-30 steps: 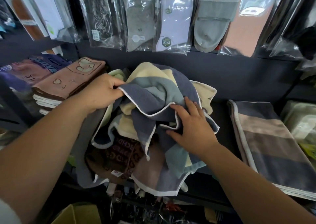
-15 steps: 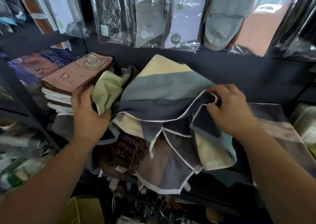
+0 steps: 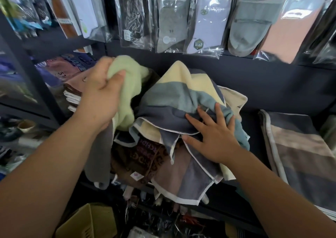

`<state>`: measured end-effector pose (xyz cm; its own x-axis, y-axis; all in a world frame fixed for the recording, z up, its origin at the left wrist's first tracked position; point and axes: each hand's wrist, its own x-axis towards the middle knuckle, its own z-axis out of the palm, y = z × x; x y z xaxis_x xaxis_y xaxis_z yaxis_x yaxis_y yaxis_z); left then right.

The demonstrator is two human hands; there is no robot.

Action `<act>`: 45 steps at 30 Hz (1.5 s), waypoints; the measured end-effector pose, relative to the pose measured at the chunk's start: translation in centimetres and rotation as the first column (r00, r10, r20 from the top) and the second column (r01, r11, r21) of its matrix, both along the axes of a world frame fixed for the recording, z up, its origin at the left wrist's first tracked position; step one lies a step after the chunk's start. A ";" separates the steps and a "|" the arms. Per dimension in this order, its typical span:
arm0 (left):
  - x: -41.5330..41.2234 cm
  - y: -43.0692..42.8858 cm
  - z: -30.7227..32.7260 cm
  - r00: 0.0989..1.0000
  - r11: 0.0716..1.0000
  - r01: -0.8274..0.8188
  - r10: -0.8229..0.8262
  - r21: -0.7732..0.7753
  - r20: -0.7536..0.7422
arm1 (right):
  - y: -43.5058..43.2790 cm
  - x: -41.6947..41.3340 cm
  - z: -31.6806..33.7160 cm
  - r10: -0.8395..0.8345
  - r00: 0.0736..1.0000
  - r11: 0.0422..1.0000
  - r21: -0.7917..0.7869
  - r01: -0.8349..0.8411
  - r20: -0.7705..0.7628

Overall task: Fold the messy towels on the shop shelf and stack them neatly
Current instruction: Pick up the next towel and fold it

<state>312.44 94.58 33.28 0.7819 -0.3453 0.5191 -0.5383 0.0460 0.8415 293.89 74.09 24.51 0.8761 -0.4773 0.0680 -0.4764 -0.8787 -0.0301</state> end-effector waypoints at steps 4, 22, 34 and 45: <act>-3.8 -0.5 1.9 0.942 0.930 0.328 -0.336 0.167 0.023 | -0.3 0.1 1.0 -0.003 1.000 0.988 0.156 0.003 -0.005; -9.4 8.2 -1.7 0.938 0.792 0.341 -0.253 0.506 -0.236 | -0.6 -0.8 1.0 -0.036 0.984 0.950 0.312 -0.020 0.174; -18.5 8.3 2.4 0.860 0.820 0.509 -0.473 0.263 -0.190 | 1.5 -6.2 2.0 0.193 0.895 0.933 0.208 -0.295 0.402; -19.3 10.3 0.8 0.840 0.724 0.527 -0.522 0.445 -0.147 | 8.8 -12.6 6.6 0.438 0.659 0.350 0.559 -0.752 0.612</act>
